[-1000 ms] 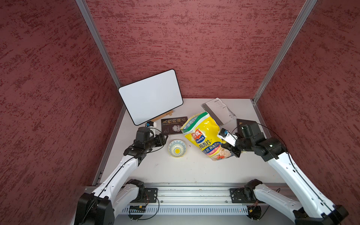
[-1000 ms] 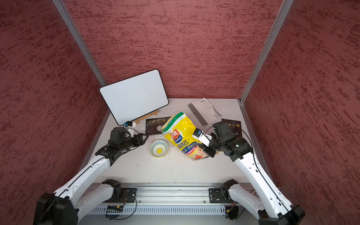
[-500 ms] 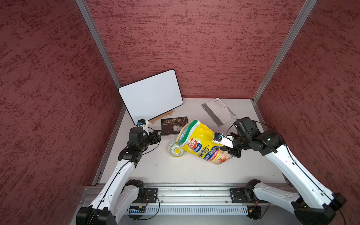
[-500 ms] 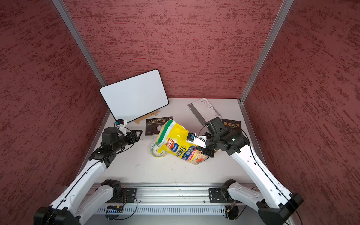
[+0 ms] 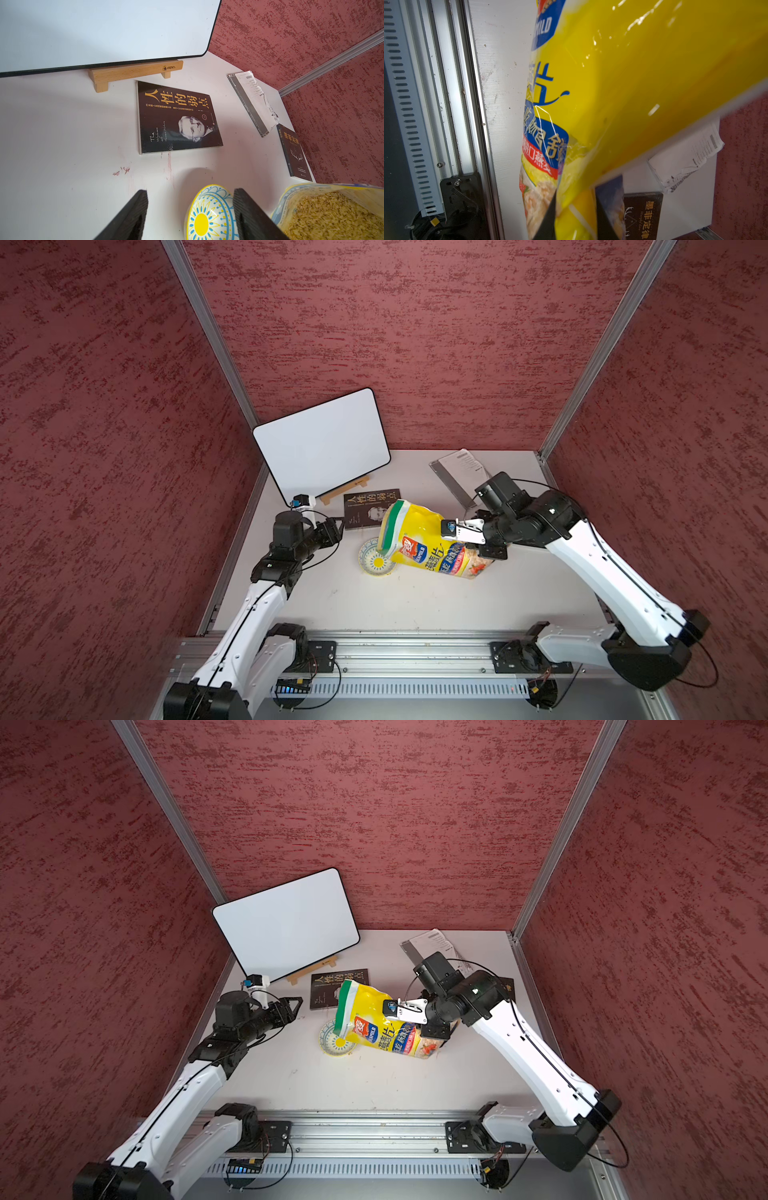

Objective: Pour the oats into the breakfast bowl
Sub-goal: Pour the oats into the bowl.

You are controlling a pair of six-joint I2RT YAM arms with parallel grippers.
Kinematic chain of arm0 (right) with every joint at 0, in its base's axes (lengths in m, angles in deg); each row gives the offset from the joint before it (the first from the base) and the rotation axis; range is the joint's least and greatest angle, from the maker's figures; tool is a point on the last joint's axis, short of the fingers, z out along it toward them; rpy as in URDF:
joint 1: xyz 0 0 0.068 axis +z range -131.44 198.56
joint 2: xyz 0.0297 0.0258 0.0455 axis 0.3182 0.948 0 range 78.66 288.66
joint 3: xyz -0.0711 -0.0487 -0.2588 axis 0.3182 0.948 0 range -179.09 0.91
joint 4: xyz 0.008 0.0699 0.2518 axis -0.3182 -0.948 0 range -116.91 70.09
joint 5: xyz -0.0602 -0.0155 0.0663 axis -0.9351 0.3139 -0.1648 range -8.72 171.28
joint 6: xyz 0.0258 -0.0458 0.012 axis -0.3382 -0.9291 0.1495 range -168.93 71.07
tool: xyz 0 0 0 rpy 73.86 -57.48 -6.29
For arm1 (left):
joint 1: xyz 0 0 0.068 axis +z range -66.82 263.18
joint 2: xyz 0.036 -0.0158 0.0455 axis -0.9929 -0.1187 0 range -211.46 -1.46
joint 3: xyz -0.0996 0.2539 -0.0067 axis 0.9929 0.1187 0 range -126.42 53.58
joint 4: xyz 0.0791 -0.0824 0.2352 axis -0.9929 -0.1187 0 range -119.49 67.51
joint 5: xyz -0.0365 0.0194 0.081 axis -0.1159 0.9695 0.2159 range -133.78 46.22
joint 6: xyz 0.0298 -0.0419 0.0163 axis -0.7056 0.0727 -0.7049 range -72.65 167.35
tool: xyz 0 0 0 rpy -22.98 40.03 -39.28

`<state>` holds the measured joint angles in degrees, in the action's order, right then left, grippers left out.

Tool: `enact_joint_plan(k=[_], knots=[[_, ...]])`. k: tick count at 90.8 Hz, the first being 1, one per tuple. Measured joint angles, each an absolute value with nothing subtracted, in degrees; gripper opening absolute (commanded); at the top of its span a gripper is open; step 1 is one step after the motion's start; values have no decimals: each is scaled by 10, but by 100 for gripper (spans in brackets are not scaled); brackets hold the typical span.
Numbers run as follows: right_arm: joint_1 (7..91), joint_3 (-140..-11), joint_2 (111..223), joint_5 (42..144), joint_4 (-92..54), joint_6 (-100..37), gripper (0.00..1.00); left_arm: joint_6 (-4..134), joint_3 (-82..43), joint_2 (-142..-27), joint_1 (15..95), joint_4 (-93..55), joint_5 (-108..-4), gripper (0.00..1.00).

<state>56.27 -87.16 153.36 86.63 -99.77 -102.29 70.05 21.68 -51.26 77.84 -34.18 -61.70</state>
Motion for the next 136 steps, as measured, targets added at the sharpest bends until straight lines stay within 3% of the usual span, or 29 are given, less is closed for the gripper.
enact_joint_plan(k=[80,109,136], knots=[[633,-1034,1681,738,-1094,-1061,0,701,221,-504,784,-340,-615,71],[658,-1093,1721,696,-1107,-1064,0,710,232,-505,794,-335,-593,85],[684,-1112,1748,658,-1118,-1070,0,724,237,-510,817,-321,-590,87]])
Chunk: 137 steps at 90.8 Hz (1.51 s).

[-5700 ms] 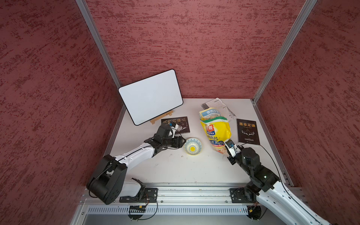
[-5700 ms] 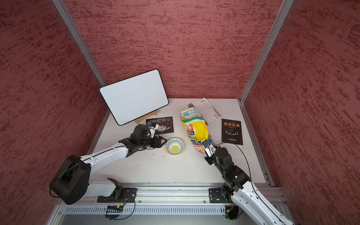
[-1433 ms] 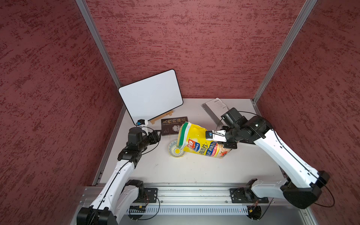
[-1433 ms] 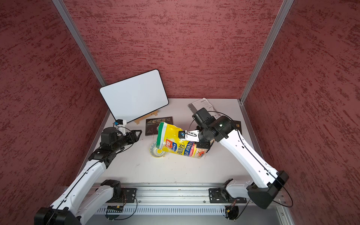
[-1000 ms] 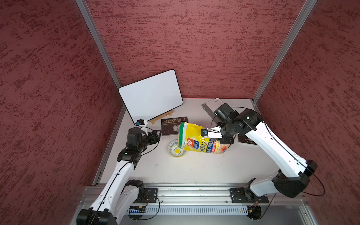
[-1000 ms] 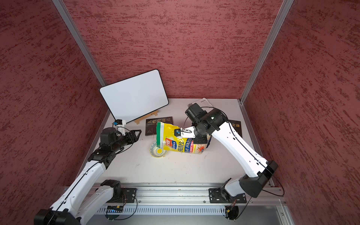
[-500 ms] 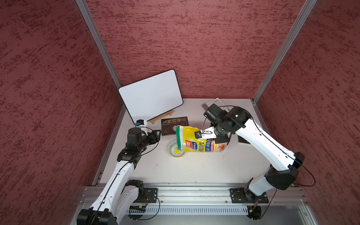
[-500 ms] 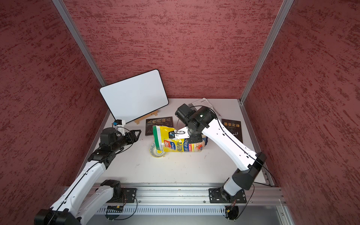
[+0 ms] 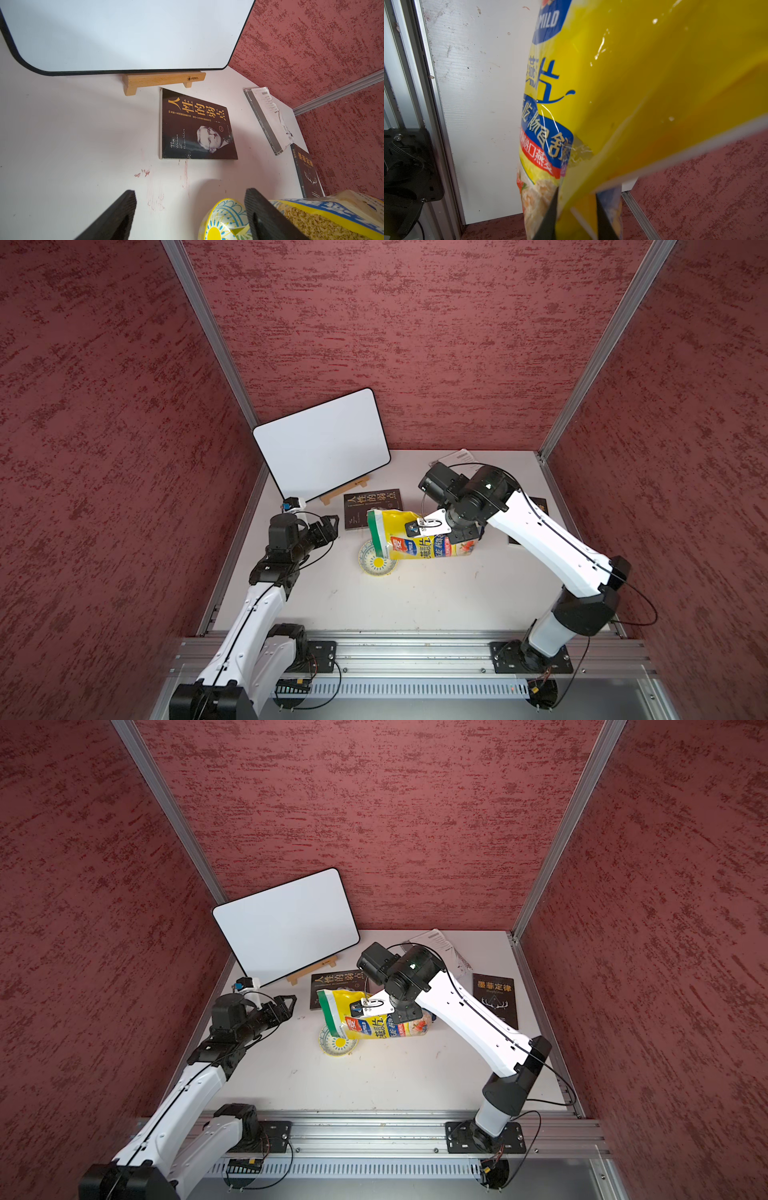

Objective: Pour the oats into the breakfast bowl
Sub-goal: Pour the oats into the bowl.

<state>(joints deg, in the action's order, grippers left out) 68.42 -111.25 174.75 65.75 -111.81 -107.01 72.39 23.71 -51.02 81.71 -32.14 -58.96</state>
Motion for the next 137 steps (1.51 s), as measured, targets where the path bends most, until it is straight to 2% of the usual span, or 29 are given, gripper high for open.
enact_joint_plan(k=[39,137], knots=[[726,-1129,1769,611,-1122,-1087,0,726,238,-517,828,-314,-602,87],[767,-1130,1764,509,-1114,-1133,0,725,240,-528,833,-315,-600,86]])
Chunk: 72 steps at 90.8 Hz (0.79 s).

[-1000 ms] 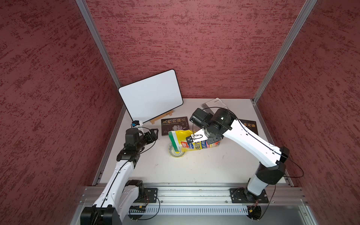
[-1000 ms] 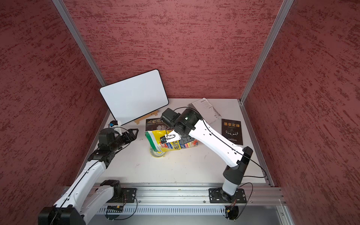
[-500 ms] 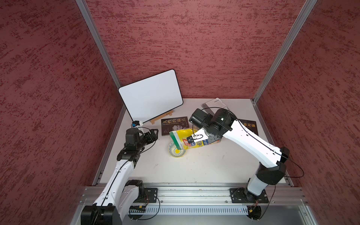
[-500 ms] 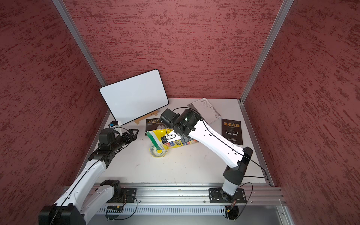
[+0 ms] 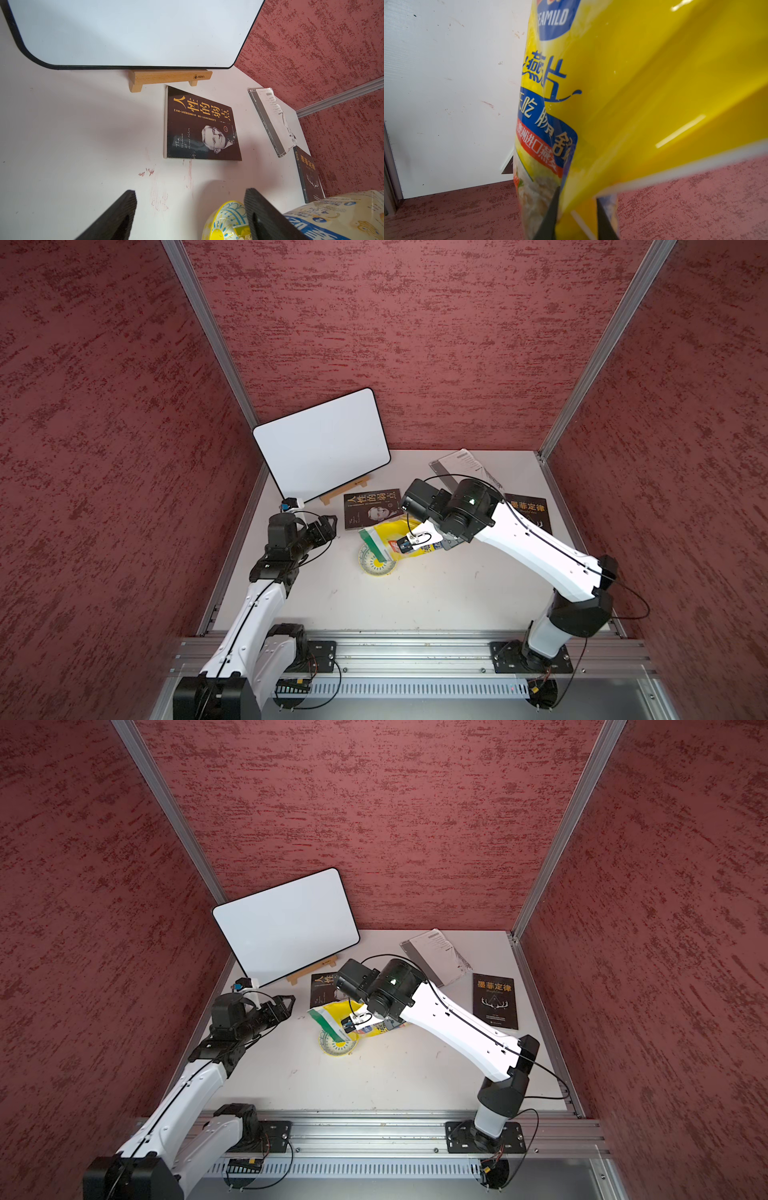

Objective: Pour the oats into the breakfast bowl
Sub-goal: Pour the oats into the bowl.

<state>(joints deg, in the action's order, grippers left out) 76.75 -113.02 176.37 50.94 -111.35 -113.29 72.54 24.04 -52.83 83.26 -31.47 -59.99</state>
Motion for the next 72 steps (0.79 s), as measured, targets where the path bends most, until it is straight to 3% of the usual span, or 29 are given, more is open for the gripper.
enact_joint_plan(k=[72], knots=[[769,-1130,1771,495,-1093,-1159,0,725,240,-530,835,-315,-600,86]])
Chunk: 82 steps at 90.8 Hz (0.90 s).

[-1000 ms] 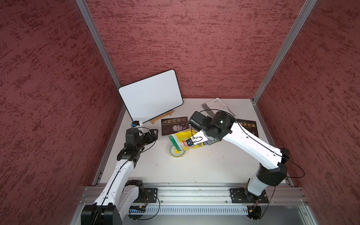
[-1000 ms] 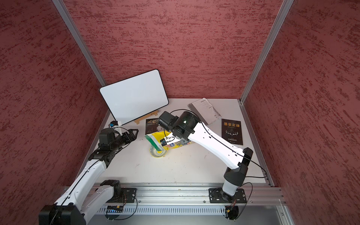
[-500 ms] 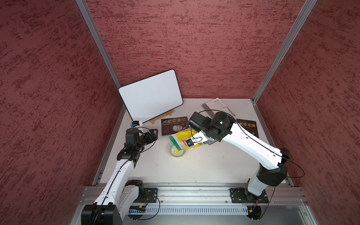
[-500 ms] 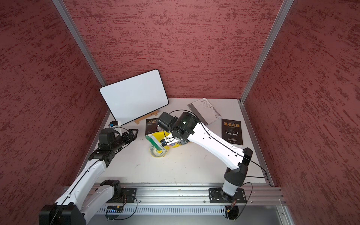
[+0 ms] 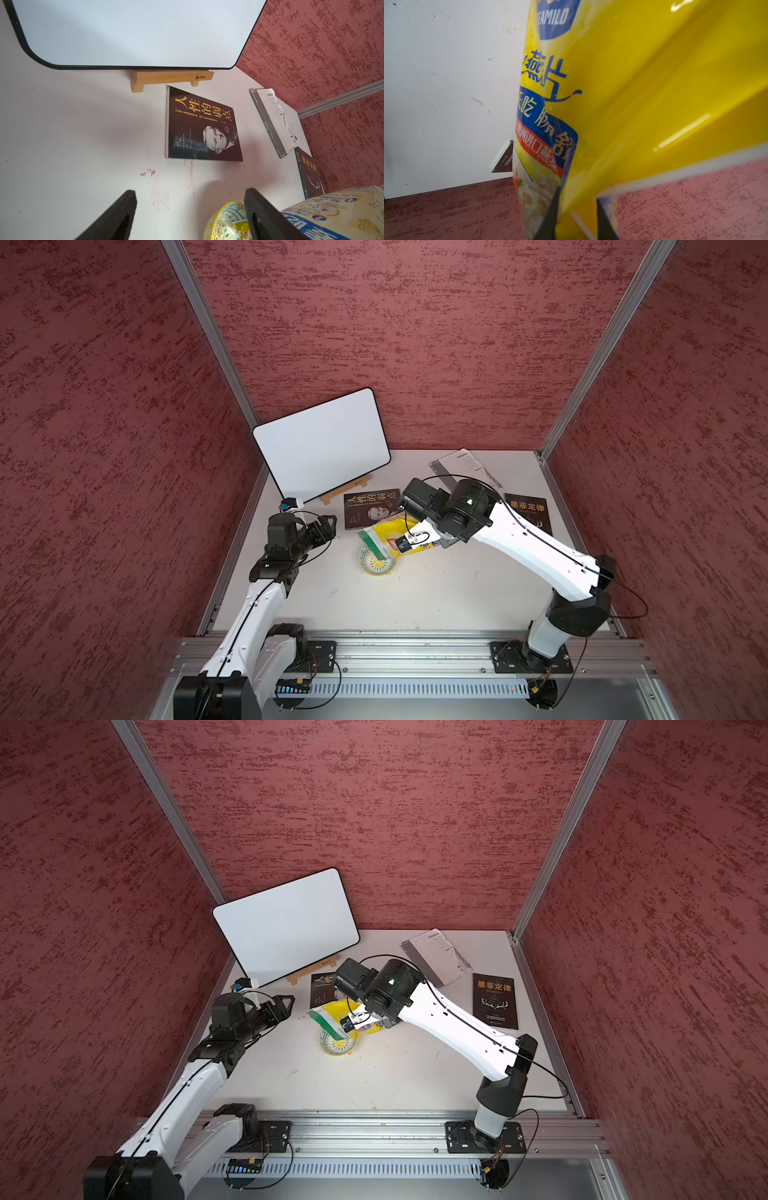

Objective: Pour the oats into the breakfast bowl
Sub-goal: Pour the oats into the bowl.

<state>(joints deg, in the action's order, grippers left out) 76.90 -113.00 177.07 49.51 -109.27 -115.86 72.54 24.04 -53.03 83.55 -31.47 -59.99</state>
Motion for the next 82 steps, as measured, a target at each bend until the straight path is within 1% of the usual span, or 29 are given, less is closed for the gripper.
enact_joint_plan(k=[44,82], knots=[[770,-1104,1780,493,-1070,-1168,0,725,240,-534,835,-315,-600,86],[778,-1102,1780,441,-1046,-1219,0,726,240,-537,836,-315,-600,86]])
